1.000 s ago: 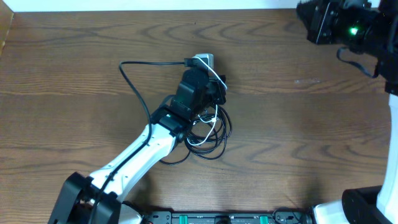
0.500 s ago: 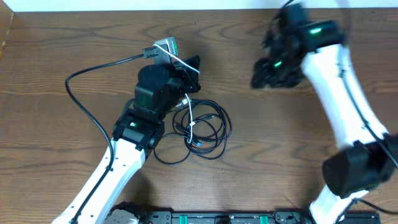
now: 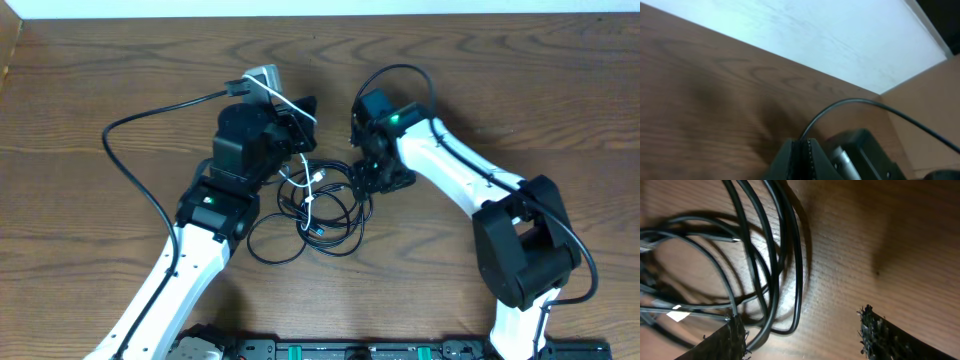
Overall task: Untangle cables
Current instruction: 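Bring the right gripper back to grasp cables beside the left gripper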
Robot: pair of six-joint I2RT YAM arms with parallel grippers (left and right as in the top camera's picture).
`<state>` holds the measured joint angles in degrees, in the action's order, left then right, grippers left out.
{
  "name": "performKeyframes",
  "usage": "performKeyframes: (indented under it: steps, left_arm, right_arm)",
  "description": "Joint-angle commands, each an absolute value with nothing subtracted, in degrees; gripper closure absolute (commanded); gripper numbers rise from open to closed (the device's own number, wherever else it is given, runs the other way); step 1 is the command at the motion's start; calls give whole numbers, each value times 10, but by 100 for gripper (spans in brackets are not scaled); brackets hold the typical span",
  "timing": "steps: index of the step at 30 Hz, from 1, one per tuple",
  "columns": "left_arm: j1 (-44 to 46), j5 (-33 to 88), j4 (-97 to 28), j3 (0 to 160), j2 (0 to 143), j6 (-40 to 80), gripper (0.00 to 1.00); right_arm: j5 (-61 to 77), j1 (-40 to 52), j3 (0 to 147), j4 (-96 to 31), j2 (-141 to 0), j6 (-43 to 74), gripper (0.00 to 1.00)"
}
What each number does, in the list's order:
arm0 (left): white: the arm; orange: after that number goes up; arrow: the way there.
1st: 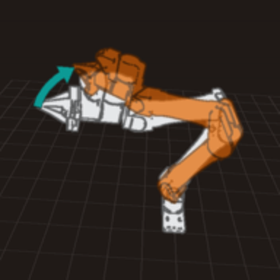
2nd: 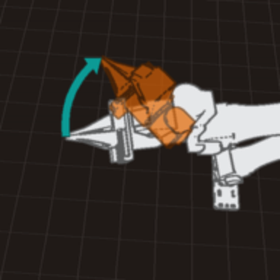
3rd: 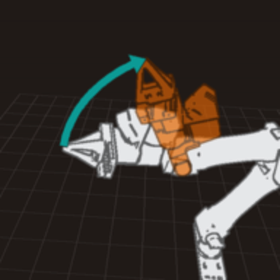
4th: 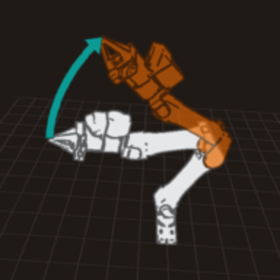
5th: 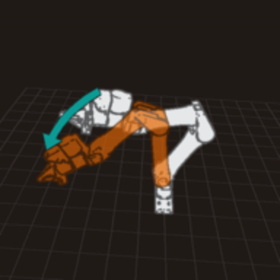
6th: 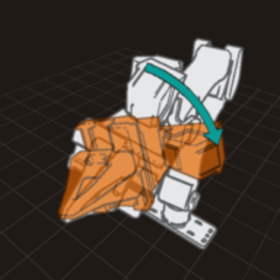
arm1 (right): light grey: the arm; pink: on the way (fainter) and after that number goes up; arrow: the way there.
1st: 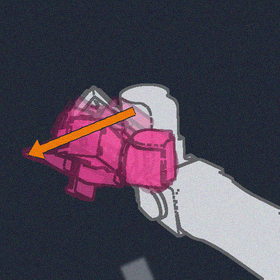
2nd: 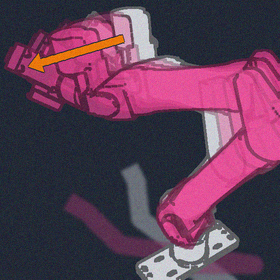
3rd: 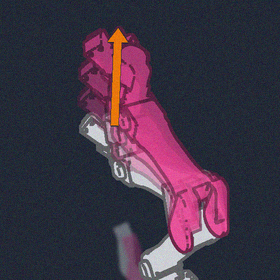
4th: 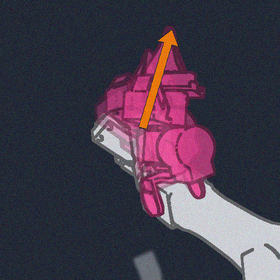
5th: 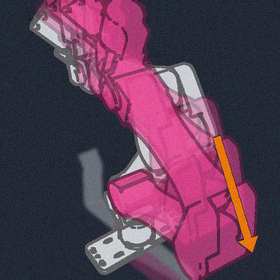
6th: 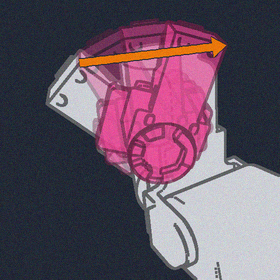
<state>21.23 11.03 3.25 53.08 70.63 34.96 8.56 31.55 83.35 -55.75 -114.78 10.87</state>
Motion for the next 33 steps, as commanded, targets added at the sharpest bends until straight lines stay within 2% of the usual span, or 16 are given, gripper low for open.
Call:
performKeyframes:
  steps: [1, 7, 9, 10, 12, 13, 17, 22, 28, 33]
  left_arm:
    - [188, 114, 15, 547, 680, 352, 93]
    - [168, 114, -36, 547, 651, 353, 92]
    - [168, 114, -51, 547, 646, 352, 93]
    - [168, 114, -57, 547, 646, 352, 92]
    - [168, 113, -79, 547, 646, 352, 92]
    - [167, 112, -95, 547, 646, 352, 93]
    - [163, 90, -159, 547, 646, 326, 92]
    - [140, 20, -232, 547, 645, 308, 93]
    - [60, -6, -244, 547, 601, 307, 92]
    - [4, 21, -250, 547, 547, 289, 93]
  right_arm:
    - [27, 331, 813, -536, -1154, 122, 31]
    - [15, 346, 749, -459, -1154, 122, 37]
    - [-9, 347, 724, -426, -1154, 136, 51]
    - [-26, 347, 717, -416, -1154, 143, 62]
    - [-79, 344, 711, -403, -1154, 154, 94]
    - [-120, 339, 712, -399, -1154, 161, 99]
    - [-247, 301, 754, -415, -1148, 166, 99]
    - [-276, 236, 849, -451, -1147, 125, 99]
    - [-266, 142, 884, -456, -1147, 121, 99]
    - [-120, 94, 884, -493, -1147, 65, 99]
